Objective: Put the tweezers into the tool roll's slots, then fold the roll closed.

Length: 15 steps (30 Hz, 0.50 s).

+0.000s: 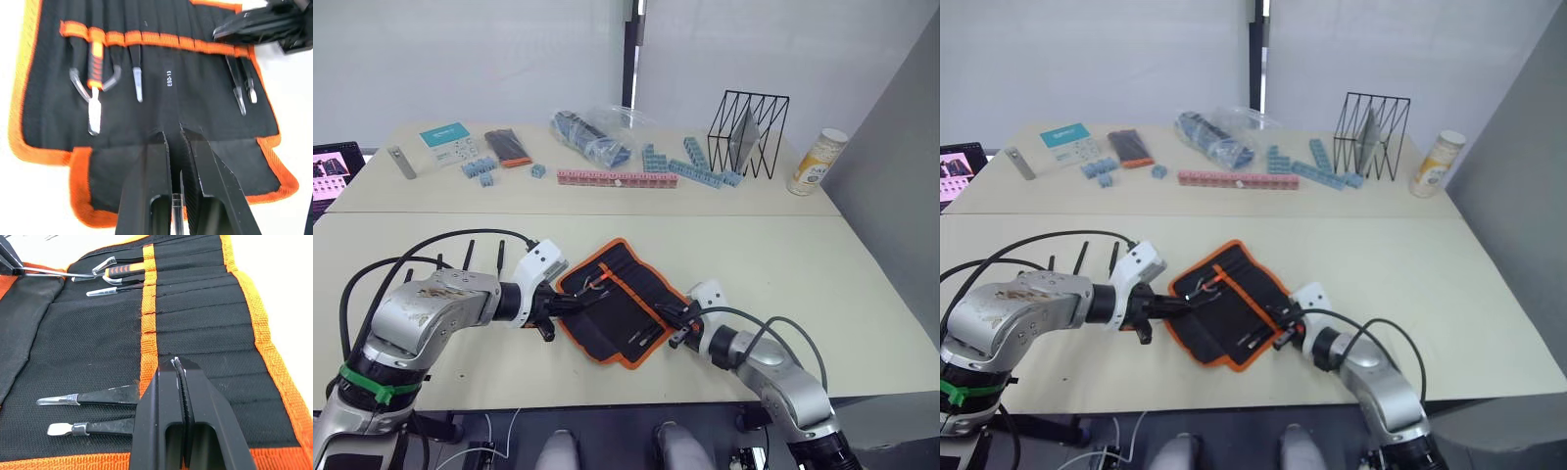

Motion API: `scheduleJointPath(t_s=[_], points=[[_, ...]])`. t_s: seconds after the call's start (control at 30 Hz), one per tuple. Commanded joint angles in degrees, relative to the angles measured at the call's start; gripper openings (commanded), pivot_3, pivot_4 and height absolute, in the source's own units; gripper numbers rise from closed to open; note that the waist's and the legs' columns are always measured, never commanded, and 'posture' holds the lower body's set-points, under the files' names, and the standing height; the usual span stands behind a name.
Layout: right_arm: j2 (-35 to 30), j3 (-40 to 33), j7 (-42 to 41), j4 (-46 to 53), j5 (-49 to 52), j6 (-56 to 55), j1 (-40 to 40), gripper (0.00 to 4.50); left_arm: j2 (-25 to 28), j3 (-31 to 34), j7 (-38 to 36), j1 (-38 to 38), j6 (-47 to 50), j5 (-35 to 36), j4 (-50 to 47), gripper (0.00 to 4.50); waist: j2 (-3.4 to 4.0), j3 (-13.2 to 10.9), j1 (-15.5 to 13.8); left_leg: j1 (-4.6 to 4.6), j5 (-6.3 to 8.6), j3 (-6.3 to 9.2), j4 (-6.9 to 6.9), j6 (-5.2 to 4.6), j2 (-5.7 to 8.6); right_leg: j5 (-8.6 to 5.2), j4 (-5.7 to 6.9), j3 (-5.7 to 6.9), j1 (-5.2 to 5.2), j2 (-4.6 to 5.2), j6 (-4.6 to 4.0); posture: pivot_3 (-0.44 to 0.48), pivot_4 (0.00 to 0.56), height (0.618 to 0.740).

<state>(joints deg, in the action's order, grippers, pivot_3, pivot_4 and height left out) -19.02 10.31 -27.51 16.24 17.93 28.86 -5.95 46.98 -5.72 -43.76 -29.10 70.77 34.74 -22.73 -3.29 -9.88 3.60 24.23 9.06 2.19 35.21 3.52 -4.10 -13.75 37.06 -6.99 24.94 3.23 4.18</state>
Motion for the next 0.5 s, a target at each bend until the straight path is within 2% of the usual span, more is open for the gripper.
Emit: scheduleJointPath(t_s=[0.03, 0.17, 0.43, 0.5], points=[[0.6, 0.8, -0.4, 0.4, -0.6, -1.3, 2.2, 0.01, -0.2, -0.9, 1.6, -2.4, 1.4, -0.6, -0.8, 0.00, 0.00, 0.0, 0.0, -0.01, 0.00, 0.00, 0.00, 0.00, 0.00, 0.00, 0.00, 0.00, -0.01, 0.00, -0.01, 0.000, 0.150, 0.717], [0.9, 3.0, 0.6, -0.9, -2.8, 0.7, 2.9, 0.01, -1.1, -2.5, 3.1, -5.0, 3.3, -1.4, 0.6, 0.00, 0.00, 0.0, 0.1, -0.02, 0.00, 0.01, 0.00, 0.00, 0.00, 0.00, 0.00, 0.01, -0.02, -0.01, -0.01, 0.000, 0.150, 0.717], [0.5, 4.7, 2.6, -1.3, -2.7, 14.3, 4.5, 0.01, -3.4, -5.2, 7.0, -12.3, 14.5, -1.1, 1.7, 0.00, -0.06, 0.1, 0.3, -0.38, 0.01, 0.08, -0.04, 0.01, 0.00, -0.07, -0.03, 0.06, -0.42, -0.02, -0.06, 0.000, 0.150, 0.717], [0.8, 4.7, 2.8, -1.5, -2.6, 14.9, 4.7, 0.01, -4.2, -5.8, 7.9, -13.6, 16.2, -1.5, 2.6, 0.00, -0.14, 0.3, 0.3, -0.70, 0.05, 0.11, -0.12, 0.00, 0.00, -0.37, -0.17, 0.08, -0.74, -0.01, -0.49, 0.000, 0.150, 0.717]])
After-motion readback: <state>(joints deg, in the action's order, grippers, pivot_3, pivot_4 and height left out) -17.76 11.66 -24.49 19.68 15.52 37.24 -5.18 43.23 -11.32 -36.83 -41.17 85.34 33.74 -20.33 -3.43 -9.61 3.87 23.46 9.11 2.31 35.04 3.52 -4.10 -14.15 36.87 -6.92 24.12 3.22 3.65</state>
